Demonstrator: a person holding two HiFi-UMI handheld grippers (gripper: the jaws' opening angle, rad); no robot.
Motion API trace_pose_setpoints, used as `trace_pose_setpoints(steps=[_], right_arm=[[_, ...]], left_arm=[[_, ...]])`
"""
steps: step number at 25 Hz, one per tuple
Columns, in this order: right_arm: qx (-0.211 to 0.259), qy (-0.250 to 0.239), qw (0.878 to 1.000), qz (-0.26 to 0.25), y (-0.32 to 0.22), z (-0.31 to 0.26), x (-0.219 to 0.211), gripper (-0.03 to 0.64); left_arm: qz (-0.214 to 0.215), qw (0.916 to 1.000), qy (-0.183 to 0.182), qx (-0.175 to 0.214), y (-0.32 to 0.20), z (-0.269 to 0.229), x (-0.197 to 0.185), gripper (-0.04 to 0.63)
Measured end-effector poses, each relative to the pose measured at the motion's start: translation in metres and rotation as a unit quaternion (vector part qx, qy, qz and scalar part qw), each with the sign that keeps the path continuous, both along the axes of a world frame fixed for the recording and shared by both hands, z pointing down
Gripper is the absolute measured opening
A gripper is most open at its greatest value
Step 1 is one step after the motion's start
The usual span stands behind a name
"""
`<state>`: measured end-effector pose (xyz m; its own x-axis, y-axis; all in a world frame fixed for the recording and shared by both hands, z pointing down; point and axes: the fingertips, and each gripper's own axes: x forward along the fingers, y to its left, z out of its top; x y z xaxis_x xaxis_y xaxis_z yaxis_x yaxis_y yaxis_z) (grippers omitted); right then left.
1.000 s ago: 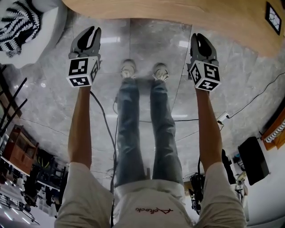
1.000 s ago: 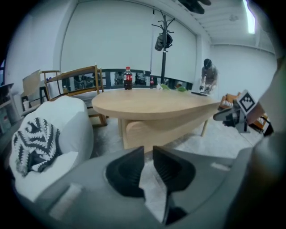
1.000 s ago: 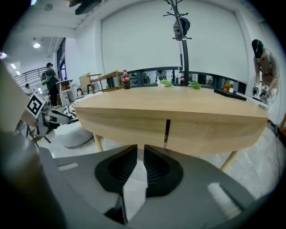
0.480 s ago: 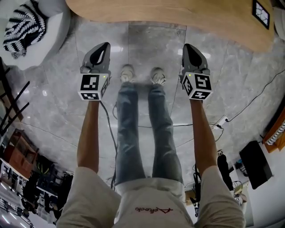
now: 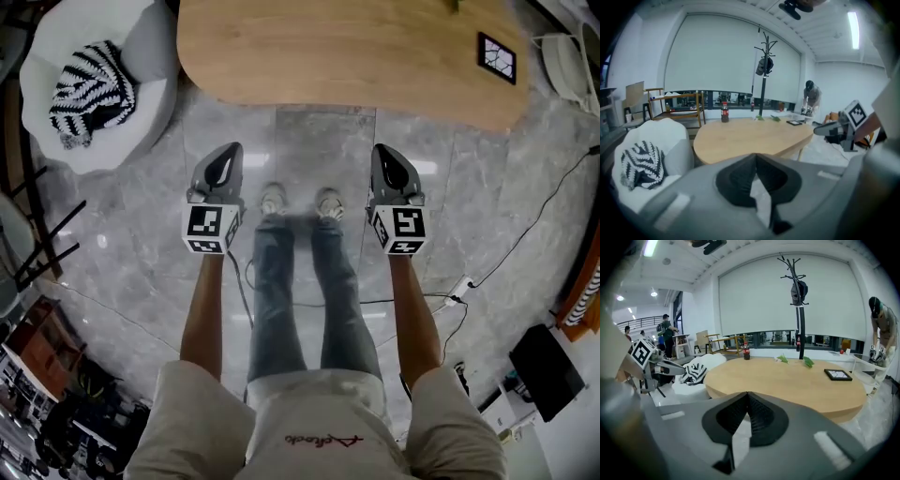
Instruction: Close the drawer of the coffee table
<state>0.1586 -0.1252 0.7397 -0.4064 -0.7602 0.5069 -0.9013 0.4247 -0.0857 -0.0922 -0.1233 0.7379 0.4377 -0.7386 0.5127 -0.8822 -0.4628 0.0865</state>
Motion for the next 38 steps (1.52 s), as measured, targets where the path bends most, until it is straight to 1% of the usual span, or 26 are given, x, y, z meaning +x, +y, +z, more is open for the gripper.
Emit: trace_pose_setpoints(steps=[4,10,15,20,25,30,38], right_arm=[[0.021,-0.008,1.000,-0.001,-0.005,-0.056,-0.002,0.006],[0.036,-0.019,0.999,0.004,0.005,-0.137,0.004,0.006],[0.048,-0.024,0.999,0.007,0.011,-0.193,0.009,0.006],[0.058,-0.031,0.998,0.010,0.027,-0.248,0.010,0.006],[0.075,-0.048,0.996,0.008,0.039,-0.299,0.006,0.005],[0.092,-0.040,0.995,-0.006,0.052,-0.345,-0.004,0.006],[0.118,-0.038,0.992,0.004,0.058,-0.399,0.010,0.006]], left_arm=[[-0.001,0.9999,0.006,0.016,-0.003,-0.051,0.007,0.002],[-0.007,0.9992,0.021,0.035,0.006,-0.134,0.018,0.002],[-0.011,0.9981,0.029,0.054,0.005,-0.195,0.022,0.002],[-0.002,0.9975,0.026,0.066,0.017,-0.253,0.025,0.002],[0.001,0.9962,0.023,0.085,0.026,-0.300,0.027,0.002],[-0.015,0.9946,0.035,0.096,0.033,-0.350,0.018,0.002],[-0.024,0.9901,0.038,0.133,0.037,-0.414,0.012,0.002]])
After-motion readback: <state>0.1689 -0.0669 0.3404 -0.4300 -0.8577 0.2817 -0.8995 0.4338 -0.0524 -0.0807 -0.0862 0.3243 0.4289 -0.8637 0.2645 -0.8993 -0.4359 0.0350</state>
